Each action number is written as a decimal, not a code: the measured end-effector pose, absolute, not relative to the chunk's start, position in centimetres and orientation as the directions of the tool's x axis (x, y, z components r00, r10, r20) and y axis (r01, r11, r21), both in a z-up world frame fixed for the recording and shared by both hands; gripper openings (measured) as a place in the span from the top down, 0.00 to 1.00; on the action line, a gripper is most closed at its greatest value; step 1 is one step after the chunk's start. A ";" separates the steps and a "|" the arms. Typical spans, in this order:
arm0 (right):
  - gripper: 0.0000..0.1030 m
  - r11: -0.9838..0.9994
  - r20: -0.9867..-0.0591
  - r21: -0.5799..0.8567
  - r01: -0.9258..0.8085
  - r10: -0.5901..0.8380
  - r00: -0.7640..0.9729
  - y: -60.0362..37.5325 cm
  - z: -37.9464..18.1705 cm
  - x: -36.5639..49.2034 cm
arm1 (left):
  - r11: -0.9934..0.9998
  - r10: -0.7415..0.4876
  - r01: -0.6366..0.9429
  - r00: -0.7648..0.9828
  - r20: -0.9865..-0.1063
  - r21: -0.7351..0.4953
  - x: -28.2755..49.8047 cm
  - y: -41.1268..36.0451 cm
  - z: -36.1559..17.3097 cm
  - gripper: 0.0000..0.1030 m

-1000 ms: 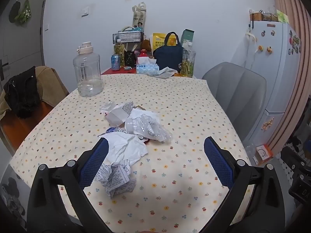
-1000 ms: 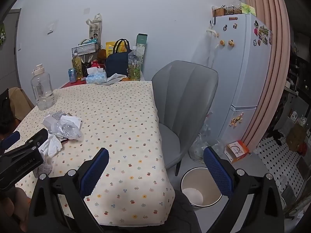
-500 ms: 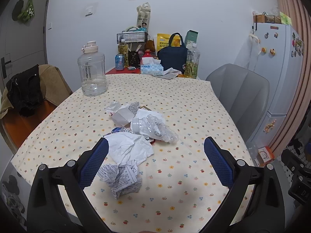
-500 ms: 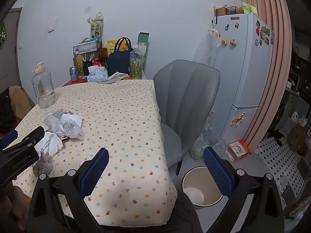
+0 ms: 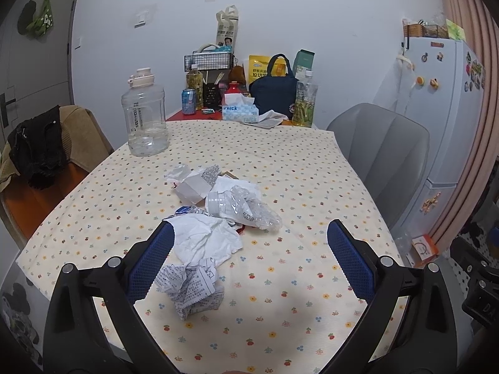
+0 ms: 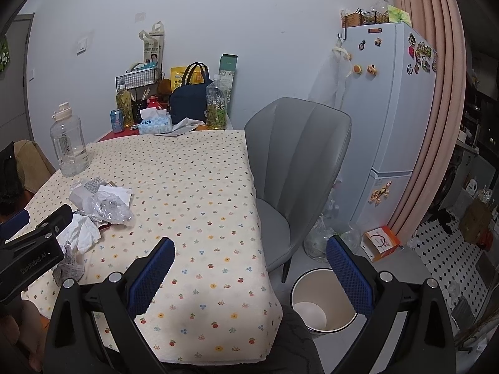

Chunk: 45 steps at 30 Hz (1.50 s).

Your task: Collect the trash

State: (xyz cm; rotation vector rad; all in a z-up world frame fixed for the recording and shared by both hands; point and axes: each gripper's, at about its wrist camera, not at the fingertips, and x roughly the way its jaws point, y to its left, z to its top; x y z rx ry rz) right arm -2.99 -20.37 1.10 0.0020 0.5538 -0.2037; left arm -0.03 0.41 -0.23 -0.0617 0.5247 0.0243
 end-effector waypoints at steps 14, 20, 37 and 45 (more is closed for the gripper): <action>0.07 0.978 -0.519 -0.044 0.203 -0.196 0.832 -20.8 1.2 -3.1 | 0.998 -0.003 -0.029 0.865 -0.501 -0.054 -0.1 0.1 -0.2 0.05; 0.07 0.977 -0.519 -0.039 0.207 -0.197 0.832 -21.0 1.2 -3.2 | 0.998 -0.007 -0.025 0.864 -0.504 -0.058 -0.2 0.1 -0.3 0.05; 0.08 0.978 -0.520 -0.033 0.207 -0.194 0.832 -21.1 1.1 -3.2 | 0.997 -0.008 -0.029 0.861 -0.508 -0.066 -0.2 0.4 -0.4 0.05; 0.08 0.979 -0.518 -0.024 0.203 -0.186 0.835 -20.9 1.3 -3.2 | 0.997 -0.007 -0.031 0.863 -0.506 -0.066 -0.1 0.6 -0.4 0.05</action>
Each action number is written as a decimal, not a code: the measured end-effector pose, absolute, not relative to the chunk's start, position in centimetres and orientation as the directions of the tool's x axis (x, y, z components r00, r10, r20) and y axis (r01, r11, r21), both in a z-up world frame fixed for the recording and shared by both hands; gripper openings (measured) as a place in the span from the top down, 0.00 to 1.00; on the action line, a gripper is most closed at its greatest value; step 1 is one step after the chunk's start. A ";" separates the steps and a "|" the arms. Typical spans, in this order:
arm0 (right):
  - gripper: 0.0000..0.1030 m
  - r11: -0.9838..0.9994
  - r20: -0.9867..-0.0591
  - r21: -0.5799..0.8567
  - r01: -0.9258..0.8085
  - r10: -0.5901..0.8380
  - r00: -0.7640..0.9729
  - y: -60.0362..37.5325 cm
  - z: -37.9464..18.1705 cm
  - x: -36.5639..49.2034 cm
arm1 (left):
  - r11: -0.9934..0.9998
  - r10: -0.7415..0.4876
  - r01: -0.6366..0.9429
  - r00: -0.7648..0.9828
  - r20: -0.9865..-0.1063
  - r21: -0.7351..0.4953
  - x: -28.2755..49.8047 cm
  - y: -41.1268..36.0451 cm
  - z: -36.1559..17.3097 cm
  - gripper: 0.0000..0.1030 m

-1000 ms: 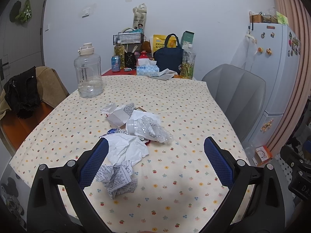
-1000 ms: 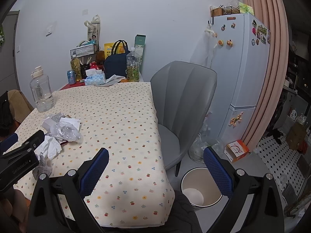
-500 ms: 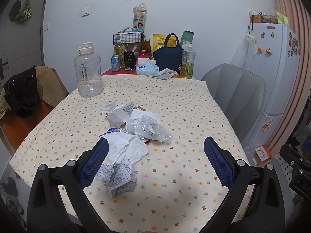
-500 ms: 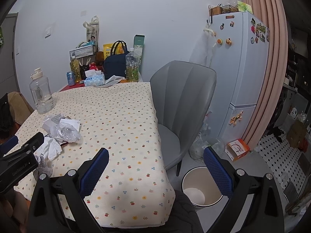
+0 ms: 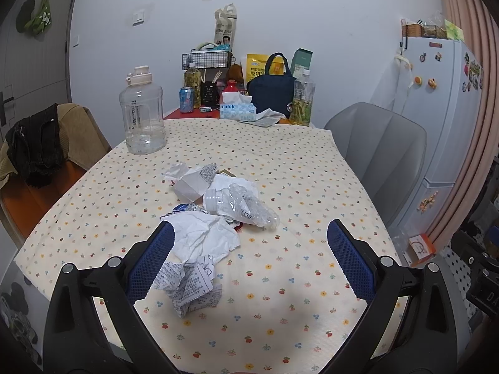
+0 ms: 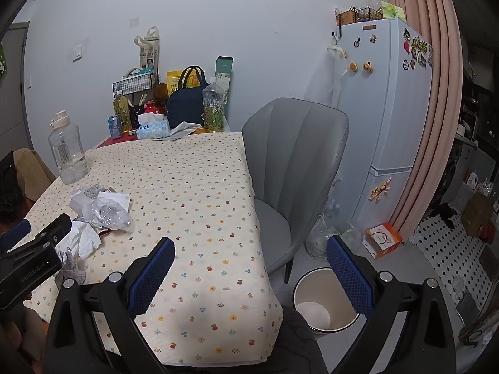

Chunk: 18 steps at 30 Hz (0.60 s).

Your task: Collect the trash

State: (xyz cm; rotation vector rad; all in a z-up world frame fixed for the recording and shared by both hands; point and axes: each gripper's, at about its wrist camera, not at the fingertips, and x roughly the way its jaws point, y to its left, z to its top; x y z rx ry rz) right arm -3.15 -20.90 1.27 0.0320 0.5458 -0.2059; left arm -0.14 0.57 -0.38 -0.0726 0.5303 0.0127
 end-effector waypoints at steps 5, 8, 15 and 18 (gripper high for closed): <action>0.07 0.983 -0.519 -0.015 0.182 -0.163 0.839 -20.4 1.4 -2.8 | 0.997 0.004 -0.044 0.864 -0.504 -0.067 -0.2 1.2 -0.4 0.05; 0.07 0.986 -0.518 -0.011 0.163 -0.145 0.843 -19.9 1.5 -2.5 | 0.996 0.013 -0.055 0.861 -0.509 -0.068 -0.1 1.8 -0.5 0.05; 0.07 0.992 -0.533 -0.010 0.128 -0.113 0.838 -18.6 1.0 -1.7 | 0.993 0.035 -0.092 0.837 -0.547 -0.076 0.5 3.8 -1.8 0.05; 0.08 0.993 -0.548 -0.017 0.115 -0.105 0.830 -17.9 0.4 -1.1 | 0.991 0.047 -0.110 0.828 -0.559 -0.079 0.5 4.8 -2.6 0.05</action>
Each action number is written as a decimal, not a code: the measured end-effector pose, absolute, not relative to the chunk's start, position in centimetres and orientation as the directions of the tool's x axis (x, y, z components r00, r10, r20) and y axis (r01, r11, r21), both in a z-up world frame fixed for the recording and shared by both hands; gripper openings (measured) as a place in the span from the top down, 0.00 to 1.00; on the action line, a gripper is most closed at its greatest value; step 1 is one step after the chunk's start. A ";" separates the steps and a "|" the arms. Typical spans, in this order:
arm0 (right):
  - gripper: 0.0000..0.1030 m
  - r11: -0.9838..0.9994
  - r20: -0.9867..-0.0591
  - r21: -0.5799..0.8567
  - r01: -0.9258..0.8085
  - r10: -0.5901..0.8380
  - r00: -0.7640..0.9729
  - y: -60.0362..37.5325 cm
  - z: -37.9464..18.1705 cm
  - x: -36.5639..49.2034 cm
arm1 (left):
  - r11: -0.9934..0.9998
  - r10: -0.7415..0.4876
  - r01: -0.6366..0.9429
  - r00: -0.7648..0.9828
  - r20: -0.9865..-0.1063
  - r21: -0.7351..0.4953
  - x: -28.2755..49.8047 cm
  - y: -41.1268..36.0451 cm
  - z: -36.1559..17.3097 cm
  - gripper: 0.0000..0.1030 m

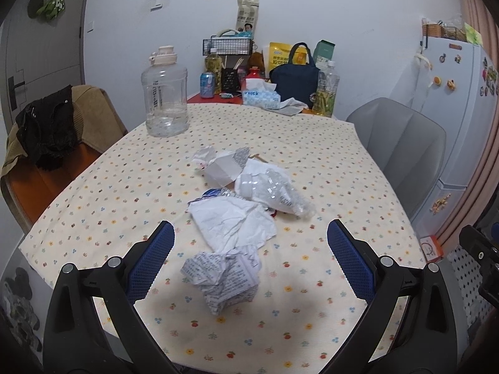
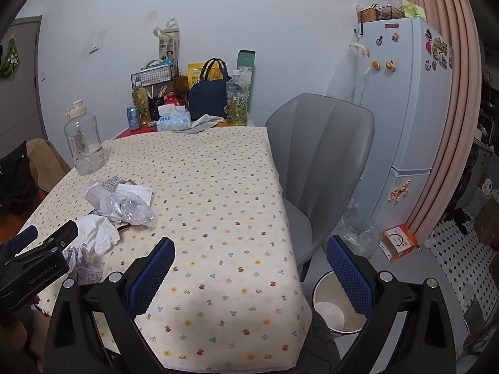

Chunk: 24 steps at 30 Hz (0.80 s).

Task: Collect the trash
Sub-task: 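Lower the left tool onto the crumpled grey printed paper and close it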

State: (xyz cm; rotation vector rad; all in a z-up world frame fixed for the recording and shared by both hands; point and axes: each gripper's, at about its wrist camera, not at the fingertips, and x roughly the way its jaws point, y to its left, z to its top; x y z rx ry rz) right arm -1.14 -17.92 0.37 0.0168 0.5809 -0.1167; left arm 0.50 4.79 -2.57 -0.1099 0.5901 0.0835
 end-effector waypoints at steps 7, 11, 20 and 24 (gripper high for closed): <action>0.08 0.997 -0.591 -0.031 0.065 -0.070 0.803 -15.8 -1.6 0.3 | 0.986 0.050 -0.136 0.800 -0.598 -0.100 1.0 6.5 -4.7 0.05; 0.09 0.999 -0.613 -0.029 0.044 -0.053 0.788 -15.1 -2.8 1.1 | 0.984 0.053 -0.148 0.777 -0.627 -0.100 1.8 7.0 -5.9 0.05; 0.12 0.999 -0.660 -0.004 0.039 -0.032 0.751 -15.6 -4.8 2.6 | 0.984 0.029 -0.140 0.733 -0.680 -0.110 3.6 6.4 -8.1 0.40; 0.13 1.000 -0.666 0.002 0.028 -0.020 0.746 -15.5 -5.0 3.0 | 0.979 0.012 -0.146 0.736 -0.677 -0.141 3.6 6.7 -8.0 0.68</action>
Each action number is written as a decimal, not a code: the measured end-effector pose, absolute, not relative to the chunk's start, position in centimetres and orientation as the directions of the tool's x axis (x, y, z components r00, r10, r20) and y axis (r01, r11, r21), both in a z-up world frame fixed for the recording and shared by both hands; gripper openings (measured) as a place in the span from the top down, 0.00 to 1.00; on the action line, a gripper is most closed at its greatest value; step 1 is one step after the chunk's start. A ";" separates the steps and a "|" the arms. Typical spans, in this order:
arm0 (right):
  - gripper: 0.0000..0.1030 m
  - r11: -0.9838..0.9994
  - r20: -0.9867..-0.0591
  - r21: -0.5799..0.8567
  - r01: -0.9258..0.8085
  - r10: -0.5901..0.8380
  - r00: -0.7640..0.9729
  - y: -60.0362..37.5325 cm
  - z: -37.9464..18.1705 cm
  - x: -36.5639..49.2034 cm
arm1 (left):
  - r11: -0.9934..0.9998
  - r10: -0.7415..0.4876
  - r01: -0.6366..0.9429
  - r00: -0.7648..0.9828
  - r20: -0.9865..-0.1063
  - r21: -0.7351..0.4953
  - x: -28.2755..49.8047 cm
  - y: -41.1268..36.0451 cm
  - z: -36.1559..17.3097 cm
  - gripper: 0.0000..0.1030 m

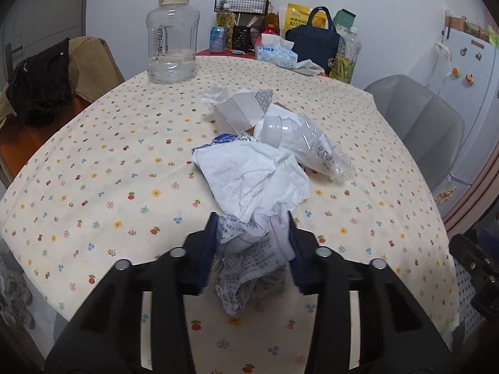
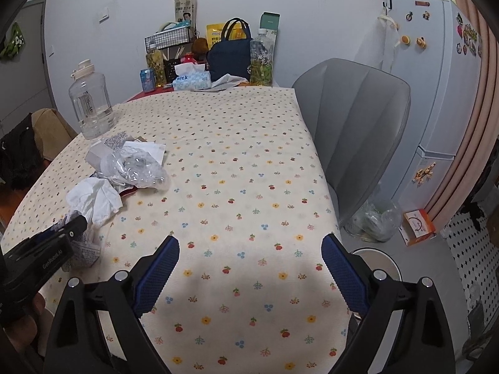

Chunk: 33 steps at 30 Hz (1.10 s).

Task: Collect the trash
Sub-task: 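Lower the left tool onto the crumpled grey printed paper and close it, then reach the right tool to the white tissue and close on it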

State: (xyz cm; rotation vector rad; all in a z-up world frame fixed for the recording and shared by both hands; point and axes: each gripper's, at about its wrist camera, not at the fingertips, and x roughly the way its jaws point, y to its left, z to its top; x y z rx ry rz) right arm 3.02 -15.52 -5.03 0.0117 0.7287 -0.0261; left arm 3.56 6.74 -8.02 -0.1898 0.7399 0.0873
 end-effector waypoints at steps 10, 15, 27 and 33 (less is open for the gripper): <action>0.14 1.000 -0.646 0.012 -0.028 0.029 0.763 -13.4 -3.8 3.3 | 0.972 0.042 -0.172 0.799 -0.600 -0.160 2.2 8.2 -4.9 0.75; 0.14 0.997 -0.631 0.007 -0.071 0.059 0.774 -11.2 -2.8 3.7 | 0.963 0.073 -0.207 0.814 -0.576 -0.171 2.2 10.2 -4.0 0.75; 0.23 0.986 -0.657 -0.002 -0.167 0.125 0.744 -5.9 -3.1 5.3 | 0.936 0.113 -0.286 0.798 -0.593 -0.206 3.2 15.5 -5.4 0.75; 0.30 0.978 -0.686 0.011 -0.207 0.158 0.710 -3.8 -4.2 6.6 | 0.929 0.119 -0.301 0.793 -0.598 -0.214 4.3 17.1 -6.0 0.75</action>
